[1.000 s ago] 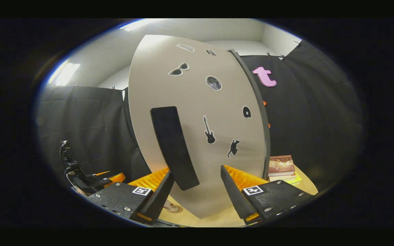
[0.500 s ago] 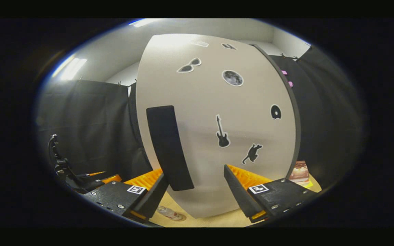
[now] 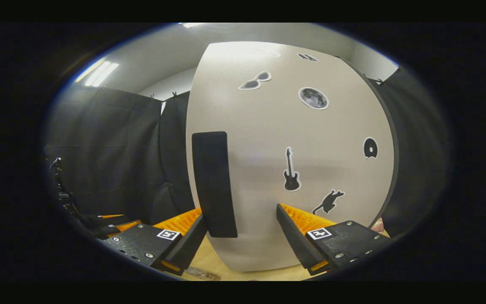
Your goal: Open the cabinet door with the right hand, grasp the bottle in the cabinet with the left hand and place it on the coaster, then close the cabinet door with the right hand.
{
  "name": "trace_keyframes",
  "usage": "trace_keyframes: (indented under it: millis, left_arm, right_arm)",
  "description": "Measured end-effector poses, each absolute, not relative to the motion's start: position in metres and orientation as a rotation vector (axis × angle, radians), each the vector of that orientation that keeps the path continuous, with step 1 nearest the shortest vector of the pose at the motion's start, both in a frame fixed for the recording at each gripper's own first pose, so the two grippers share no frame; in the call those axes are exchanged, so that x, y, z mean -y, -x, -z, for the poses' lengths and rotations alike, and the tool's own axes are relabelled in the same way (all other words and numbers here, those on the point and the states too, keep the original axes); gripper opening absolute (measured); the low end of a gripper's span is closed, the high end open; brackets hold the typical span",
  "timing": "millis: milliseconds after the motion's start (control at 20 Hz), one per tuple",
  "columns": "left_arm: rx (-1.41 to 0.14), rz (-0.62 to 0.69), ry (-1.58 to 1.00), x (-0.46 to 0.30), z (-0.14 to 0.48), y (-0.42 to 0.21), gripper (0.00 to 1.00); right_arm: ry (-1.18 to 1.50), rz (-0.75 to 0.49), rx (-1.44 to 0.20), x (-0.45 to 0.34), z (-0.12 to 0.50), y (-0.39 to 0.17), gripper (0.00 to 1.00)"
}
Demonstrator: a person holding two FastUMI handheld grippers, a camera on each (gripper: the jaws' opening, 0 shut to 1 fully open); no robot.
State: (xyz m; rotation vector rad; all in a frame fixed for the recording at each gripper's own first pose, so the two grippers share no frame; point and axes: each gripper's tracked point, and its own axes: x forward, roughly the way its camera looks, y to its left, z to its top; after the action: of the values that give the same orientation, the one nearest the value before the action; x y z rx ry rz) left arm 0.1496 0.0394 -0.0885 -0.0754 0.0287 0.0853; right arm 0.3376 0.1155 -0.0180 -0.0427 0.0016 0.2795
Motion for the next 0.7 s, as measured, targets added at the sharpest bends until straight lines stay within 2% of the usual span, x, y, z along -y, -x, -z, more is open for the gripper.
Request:
trace_keyframes:
  millis: [50,150,400,650,700]
  left_arm:
    - [-0.029,-0.083,0.082,-0.04,0.088,-0.152,0.91]
    - [-0.029,-0.08,0.083,-0.042,0.086,-0.158,0.96]
    - [-0.034,-0.062,0.094,-0.042,0.089,-0.171,0.93]
    - [-0.057,-0.062,0.12,-0.046,0.098,-0.177,0.94]
    - [-0.057,-0.061,0.125,-0.046,0.097,-0.178,0.96]
  right_arm:
    - [0.046,-0.262,0.008,-0.118,0.018,-0.343,0.95]
    - [0.081,-0.228,0.022,-0.117,0.018,-0.345,0.96]
    - [0.113,-0.131,0.027,-0.119,0.021,-0.345,0.95]
    - [0.122,-0.076,0.045,-0.119,0.025,-0.339,0.95]
    - [0.125,-0.068,0.043,-0.119,0.026,-0.342,0.95]
